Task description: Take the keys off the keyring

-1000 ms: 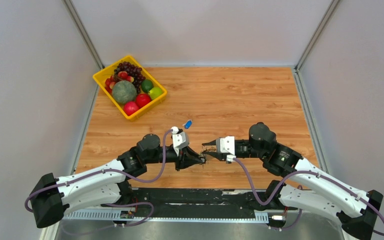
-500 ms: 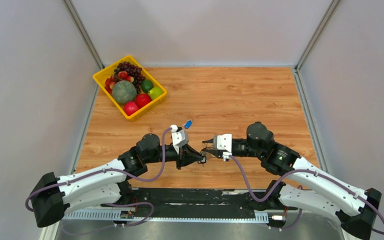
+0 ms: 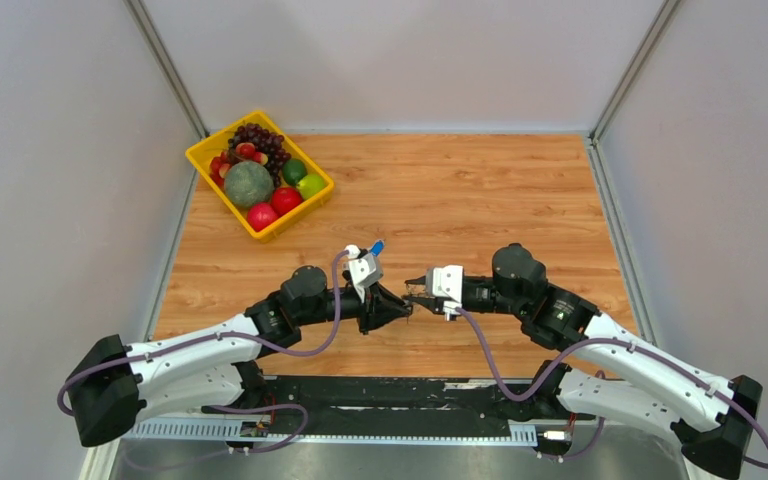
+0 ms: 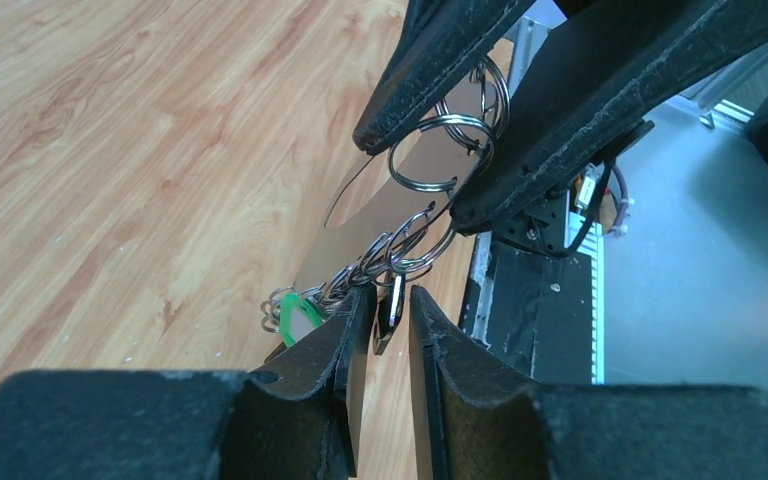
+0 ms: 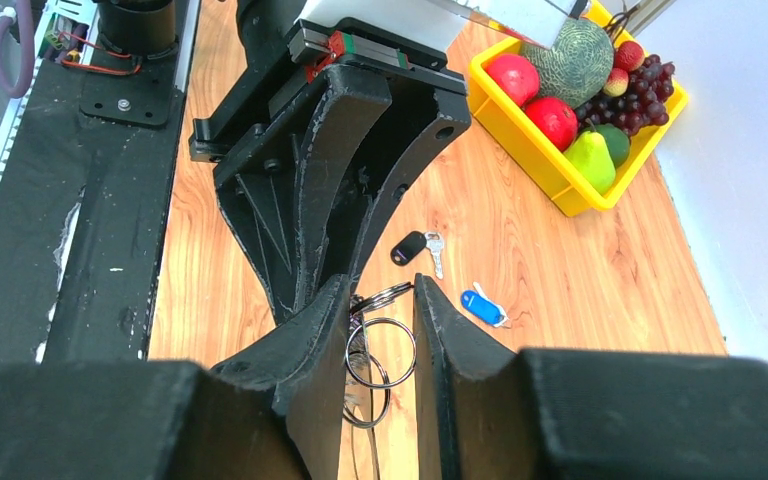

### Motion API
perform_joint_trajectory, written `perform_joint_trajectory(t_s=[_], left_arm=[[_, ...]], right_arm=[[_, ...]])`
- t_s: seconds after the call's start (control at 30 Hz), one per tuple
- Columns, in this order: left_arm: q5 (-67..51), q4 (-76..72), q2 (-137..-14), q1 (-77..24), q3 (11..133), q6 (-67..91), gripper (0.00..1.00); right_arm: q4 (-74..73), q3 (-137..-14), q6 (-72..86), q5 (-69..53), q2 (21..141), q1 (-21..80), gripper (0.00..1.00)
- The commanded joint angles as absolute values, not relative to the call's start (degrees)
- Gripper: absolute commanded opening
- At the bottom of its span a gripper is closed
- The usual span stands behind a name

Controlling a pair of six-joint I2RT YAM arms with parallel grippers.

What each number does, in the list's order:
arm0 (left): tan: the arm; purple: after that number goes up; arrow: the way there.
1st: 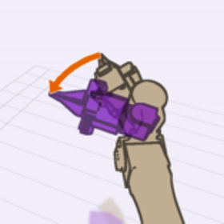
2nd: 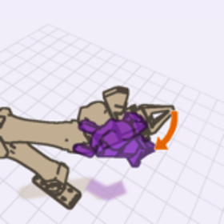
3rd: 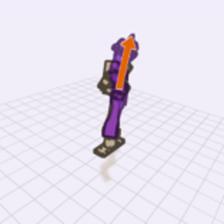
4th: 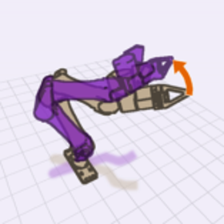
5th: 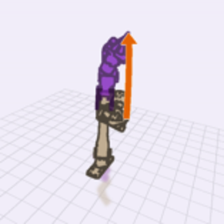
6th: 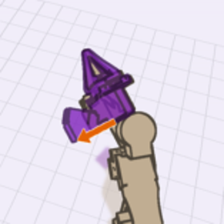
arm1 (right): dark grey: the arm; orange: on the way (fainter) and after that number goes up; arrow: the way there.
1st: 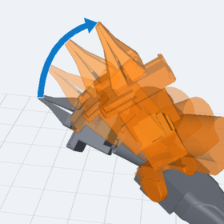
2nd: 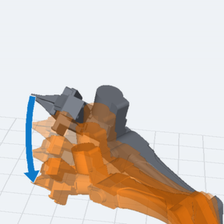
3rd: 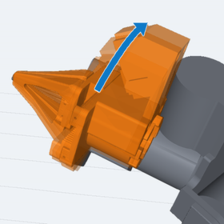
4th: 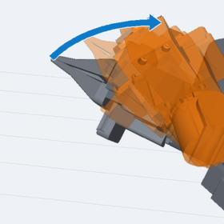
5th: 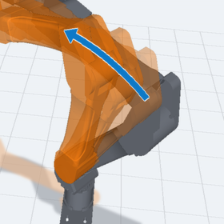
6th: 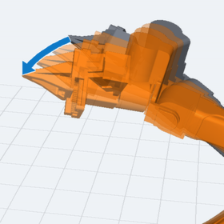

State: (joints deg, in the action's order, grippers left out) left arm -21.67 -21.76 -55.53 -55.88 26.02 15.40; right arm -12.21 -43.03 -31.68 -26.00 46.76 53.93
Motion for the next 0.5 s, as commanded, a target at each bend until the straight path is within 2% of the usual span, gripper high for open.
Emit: perform_joint_trajectory(t_s=[0.0, 0.13, 0.2, 0.3, 0.47], left_arm=[[-18.5, -24.7, -55.7, -55.7, 28.0, 16.7, 0.29], [-16.7, -26.3, -56.0, -55.7, 27.7, 17.3, 0.27], [-16.2, -26.2, -56.0, -55.7, 27.7, 17.0, 0.23], [-16.4, -25.8, -55.1, -55.8, 27.4, 16.0, 0.03], [-16.1, -24.1, -52.7, -55.7, 26.8, 15.6, 0.00]], right_arm=[[-9.8, -45.5, -30.0, -25.1, 47.4, 53.9, 0.00], [-9.8, -46.2, -28.6, -24.5, 48.3, 54.0, 0.00], [-9.8, -46.4, -28.2, -24.4, 48.6, 53.9, 0.00], [-9.8, -46.6, -27.6, -23.3, 48.9, 53.9, 0.00], [-9.7, -46.5, -25.9, -21.3, 49.0, 53.9, 0.00]])
